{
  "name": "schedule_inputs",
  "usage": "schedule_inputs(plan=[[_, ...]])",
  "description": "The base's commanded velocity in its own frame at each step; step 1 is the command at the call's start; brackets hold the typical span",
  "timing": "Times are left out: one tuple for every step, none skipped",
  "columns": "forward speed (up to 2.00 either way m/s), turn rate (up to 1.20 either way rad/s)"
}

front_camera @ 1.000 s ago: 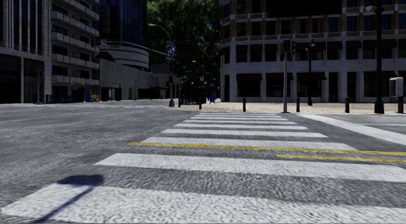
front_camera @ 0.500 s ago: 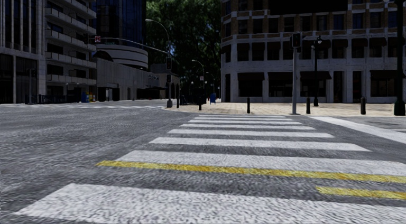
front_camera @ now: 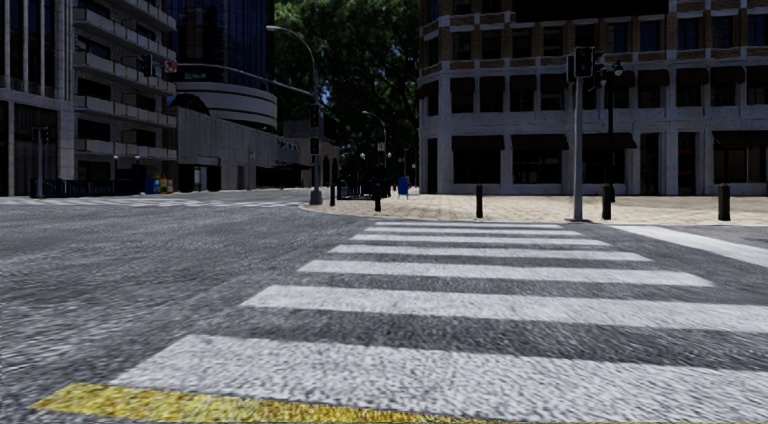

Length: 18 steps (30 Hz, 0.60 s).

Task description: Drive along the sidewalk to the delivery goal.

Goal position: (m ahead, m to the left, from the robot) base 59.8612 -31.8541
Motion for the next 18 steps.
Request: schedule_inputs(plan=[[2.0,0.0],[2.0,0.0],[2.0,0.0],[2.0,0.0],[2.0,0.0],[2.0,0.0],[2.0,0.0],[2.0,0.0],[2.0,-0.04],[2.0,-0.86],[2.0,-0.86],[2.0,-1.07],[2.0,-1.2],[2.0,-1.2],[2.0,-1.2],[2.0,-1.2],[2.0,-0.82],[2.0,-0.82]])
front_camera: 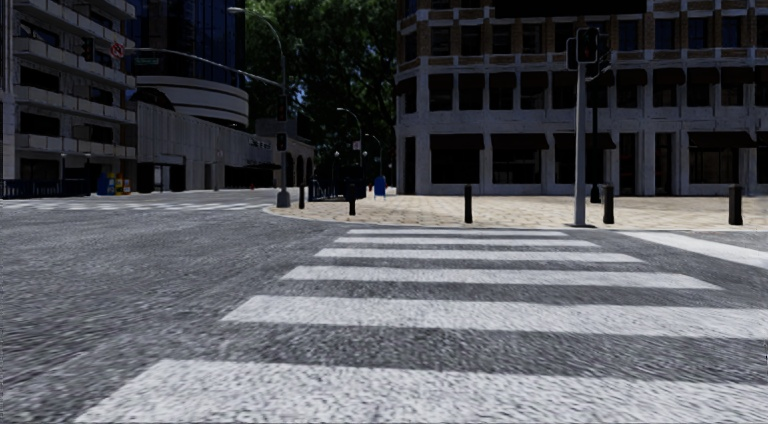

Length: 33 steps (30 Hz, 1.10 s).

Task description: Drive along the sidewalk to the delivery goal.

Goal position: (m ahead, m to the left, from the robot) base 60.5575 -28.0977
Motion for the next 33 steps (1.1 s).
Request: schedule_inputs(plan=[[2.0,0.0],[2.0,0.0],[2.0,0.0],[2.0,0.0],[2.0,0.0],[2.0,0.0],[2.0,0.0],[2.0,0.0],[2.0,0.0],[2.0,0.0],[2.0,0.0],[2.0,0.0],[2.0,0.0],[2.0,0.0],[2.0,0.0],[2.0,0.0],[2.0,0.0],[2.0,0.0],[2.0,0.0],[2.0,0.0],[2.0,0.0],[2.0,0.0],[2.0,0.0],[2.0,0.0],[2.0,0.0],[2.0,0.0],[2.0,0.0],[2.0,0.0],[2.0,0.0],[2.0,0.0],[2.0,0.0],[2.0,0.0],[2.0,0.0]])
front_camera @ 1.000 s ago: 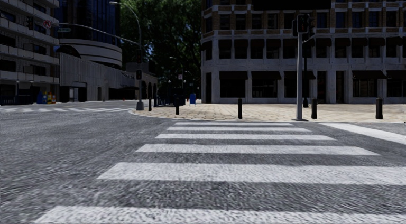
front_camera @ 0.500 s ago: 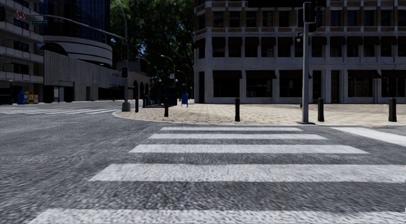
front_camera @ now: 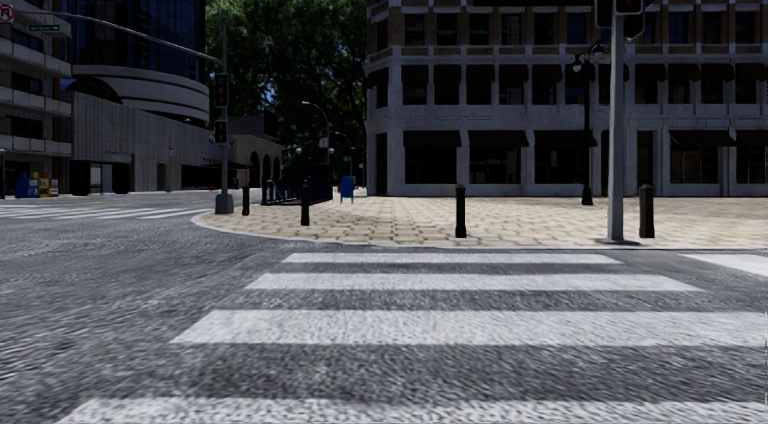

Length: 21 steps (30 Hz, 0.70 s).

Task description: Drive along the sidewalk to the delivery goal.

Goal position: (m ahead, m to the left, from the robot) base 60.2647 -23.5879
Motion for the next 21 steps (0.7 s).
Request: schedule_inputs(plan=[[2.0,0.0],[2.0,0.0],[2.0,0.0],[2.0,0.0],[2.0,0.0],[2.0,0.0],[2.0,0.0],[2.0,0.0],[2.0,0.0],[2.0,0.0],[2.0,0.0],[2.0,0.0],[2.0,0.0],[2.0,0.0],[2.0,0.0],[2.0,0.0],[2.0,0.0],[2.0,0.0],[2.0,0.0],[2.0,0.0],[2.0,0.0]])
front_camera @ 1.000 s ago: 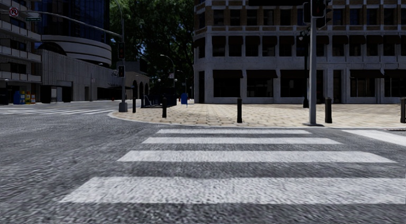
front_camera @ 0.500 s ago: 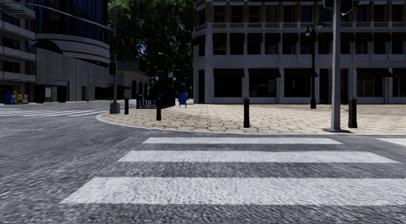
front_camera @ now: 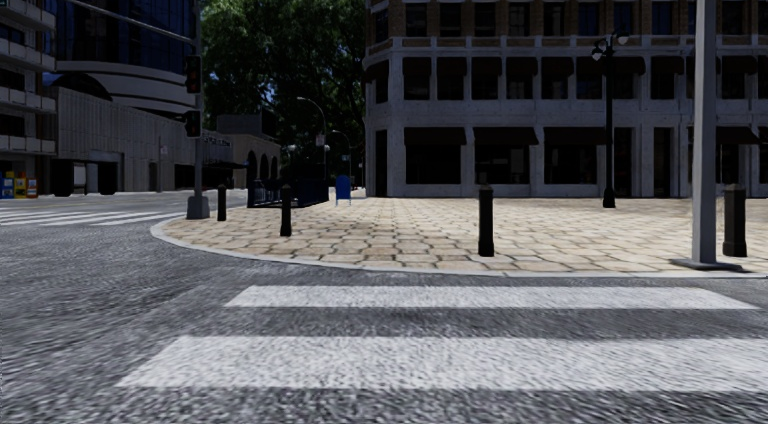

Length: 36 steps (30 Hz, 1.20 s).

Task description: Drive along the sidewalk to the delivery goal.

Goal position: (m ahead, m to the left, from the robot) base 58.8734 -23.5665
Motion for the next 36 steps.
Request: schedule_inputs(plan=[[2.0,0.0],[2.0,0.0],[2.0,0.0],[2.0,0.0],[2.0,0.0],[2.0,0.0],[2.0,0.0],[2.0,0.0],[2.0,0.0],[2.0,0.0],[2.0,0.0],[2.0,0.0],[2.0,0.0],[2.0,0.0],[2.0,0.0],[2.0,0.0],[2.0,0.0],[2.0,0.0],[2.0,0.0],[2.0,0.0],[2.0,0.0],[2.0,0.0],[2.0,0.0],[2.0,0.0],[2.0,0.0],[2.0,0.0],[2.0,0.0],[2.0,0.0],[2.0,0.0],[2.0,0.0],[2.0,0.0],[2.0,0.0],[2.0,0.0],[2.0,0.0],[2.0,0.0],[2.0,0.0]])
